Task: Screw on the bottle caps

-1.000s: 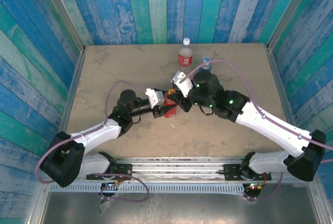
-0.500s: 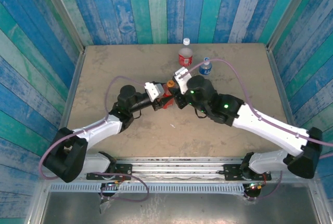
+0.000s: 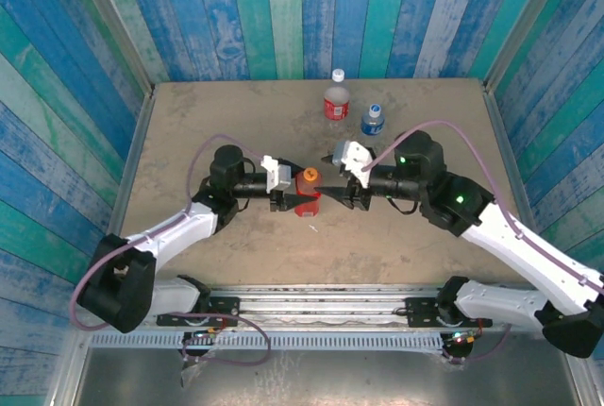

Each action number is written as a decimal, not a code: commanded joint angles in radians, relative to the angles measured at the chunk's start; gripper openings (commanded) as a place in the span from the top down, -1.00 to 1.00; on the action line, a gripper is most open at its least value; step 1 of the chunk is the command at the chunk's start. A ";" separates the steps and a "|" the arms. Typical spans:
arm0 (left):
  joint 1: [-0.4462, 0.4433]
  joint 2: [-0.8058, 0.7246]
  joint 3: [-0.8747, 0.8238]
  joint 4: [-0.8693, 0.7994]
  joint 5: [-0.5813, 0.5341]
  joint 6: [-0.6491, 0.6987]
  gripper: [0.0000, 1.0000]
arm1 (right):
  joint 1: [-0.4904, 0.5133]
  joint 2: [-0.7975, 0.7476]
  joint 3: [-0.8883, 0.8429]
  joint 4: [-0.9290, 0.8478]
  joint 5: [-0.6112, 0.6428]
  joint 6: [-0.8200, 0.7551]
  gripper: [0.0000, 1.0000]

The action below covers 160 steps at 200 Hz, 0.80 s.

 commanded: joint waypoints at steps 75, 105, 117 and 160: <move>0.000 -0.070 0.042 -0.143 0.107 0.095 -0.15 | -0.005 0.150 0.107 -0.078 -0.169 -0.069 0.19; 0.000 -0.074 0.044 -0.143 0.106 0.093 -0.15 | -0.010 0.161 0.106 -0.084 -0.166 -0.058 0.27; 0.000 -0.076 0.044 -0.144 0.106 0.094 -0.15 | -0.012 0.164 0.104 -0.087 -0.162 -0.056 0.26; 0.000 -0.077 0.044 -0.145 0.103 0.093 -0.15 | -0.015 0.163 0.102 -0.084 -0.142 -0.059 0.14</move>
